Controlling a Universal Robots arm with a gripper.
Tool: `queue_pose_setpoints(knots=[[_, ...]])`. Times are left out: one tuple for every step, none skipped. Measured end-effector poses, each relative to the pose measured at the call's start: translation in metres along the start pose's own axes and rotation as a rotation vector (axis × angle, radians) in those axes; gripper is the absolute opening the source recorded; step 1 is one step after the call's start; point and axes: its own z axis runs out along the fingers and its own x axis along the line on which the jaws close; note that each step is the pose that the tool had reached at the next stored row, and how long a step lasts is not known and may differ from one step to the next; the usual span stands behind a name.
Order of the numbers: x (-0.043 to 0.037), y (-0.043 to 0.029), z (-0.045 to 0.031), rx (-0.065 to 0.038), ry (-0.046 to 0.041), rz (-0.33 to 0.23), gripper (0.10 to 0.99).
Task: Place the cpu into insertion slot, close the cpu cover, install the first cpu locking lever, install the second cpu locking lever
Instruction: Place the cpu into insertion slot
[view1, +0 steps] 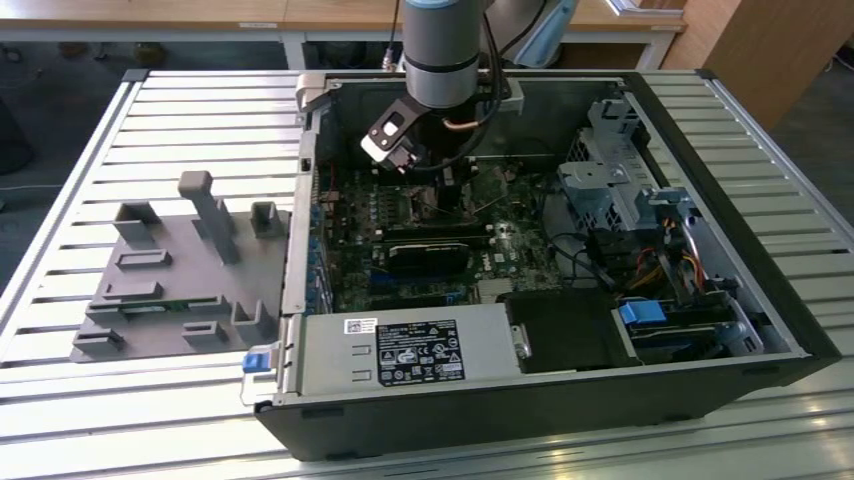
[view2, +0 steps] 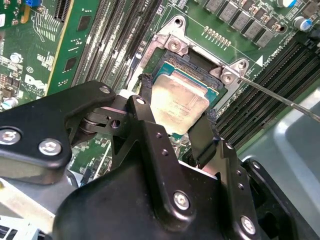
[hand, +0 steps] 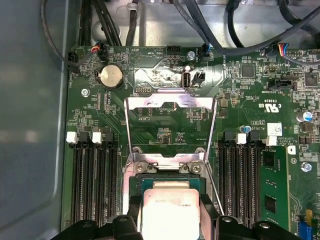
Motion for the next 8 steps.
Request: queue_pose_setpoints(knots=[[0.0,-0.0001,0.0006,0.0,0.0001,0.0,0.541],[0.0,-0.0001,0.0011,0.0,0.0,0.0,0.541],[0.0,-0.0002,0.0016,0.0,0.0,0.0,0.541],[0.0,-0.0003,0.0022,0.0,0.0001,0.0,0.541],[0.0,-0.0003,0.0027,0.0,0.0001,0.0,0.541],[0.0,-0.0004,0.0032,0.0,0.0,0.0,0.541],[0.0,-0.0005,0.0038,0.0,0.0001,0.0,0.541],[0.0,-0.0008,0.0042,0.0,0.0,0.0,0.541]])
